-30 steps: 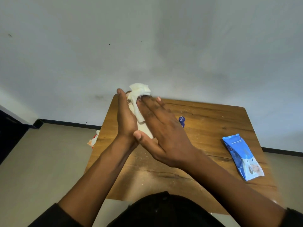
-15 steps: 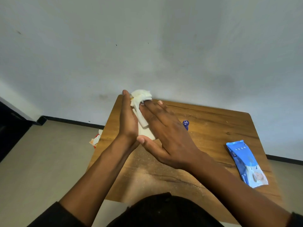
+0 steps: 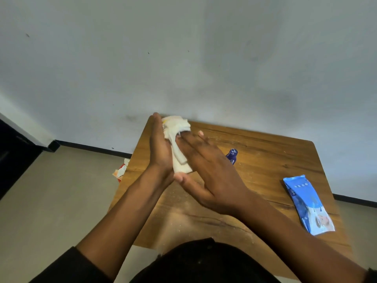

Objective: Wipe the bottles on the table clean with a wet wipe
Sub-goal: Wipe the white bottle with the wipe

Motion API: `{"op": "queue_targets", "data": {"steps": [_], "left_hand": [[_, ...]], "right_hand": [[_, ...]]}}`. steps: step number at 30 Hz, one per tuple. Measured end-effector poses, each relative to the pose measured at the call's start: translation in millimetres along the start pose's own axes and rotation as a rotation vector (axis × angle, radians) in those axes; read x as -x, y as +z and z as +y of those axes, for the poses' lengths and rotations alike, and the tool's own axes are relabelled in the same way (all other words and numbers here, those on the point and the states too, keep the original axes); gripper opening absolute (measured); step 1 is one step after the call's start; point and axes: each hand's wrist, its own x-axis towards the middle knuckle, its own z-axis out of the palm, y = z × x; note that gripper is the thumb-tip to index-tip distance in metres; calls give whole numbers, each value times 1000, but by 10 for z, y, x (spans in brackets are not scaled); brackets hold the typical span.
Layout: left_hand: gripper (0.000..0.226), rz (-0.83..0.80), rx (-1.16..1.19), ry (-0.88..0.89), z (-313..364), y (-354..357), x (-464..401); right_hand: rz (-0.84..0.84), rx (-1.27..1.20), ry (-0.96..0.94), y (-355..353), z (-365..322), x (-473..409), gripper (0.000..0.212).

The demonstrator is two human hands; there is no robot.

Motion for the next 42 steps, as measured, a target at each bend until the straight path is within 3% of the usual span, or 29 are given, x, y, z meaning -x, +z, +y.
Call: {"op": "queue_targets", "data": {"steps": [8, 15, 20, 25, 29, 34, 37, 42], "left_hand": [[60, 107, 60, 12, 132, -23, 28], [61, 120, -2, 49, 39, -15, 77], [63, -52, -153, 56, 48, 18, 188], [82, -247, -232, 10, 106, -24, 302], [55, -355, -190, 36, 33, -119, 389], [49, -335, -509, 156, 0, -180, 458], [50, -237, -587, 253, -46, -157, 474], [59, -166, -687, 405, -70, -129, 490]], "right_hand": [[2, -43, -6, 46, -123, 172, 67], [196, -14, 35, 216, -77, 254, 69], [288, -60, 105, 174, -100, 171, 80], [274, -408, 277, 81, -210, 174, 76], [276, -653, 391, -19, -278, 172, 67], [249, -1000, 463, -166, -247, 176, 67], [252, -959, 428, -191, -272, 188, 62], [324, -643, 255, -178, -279, 280, 57]]}}
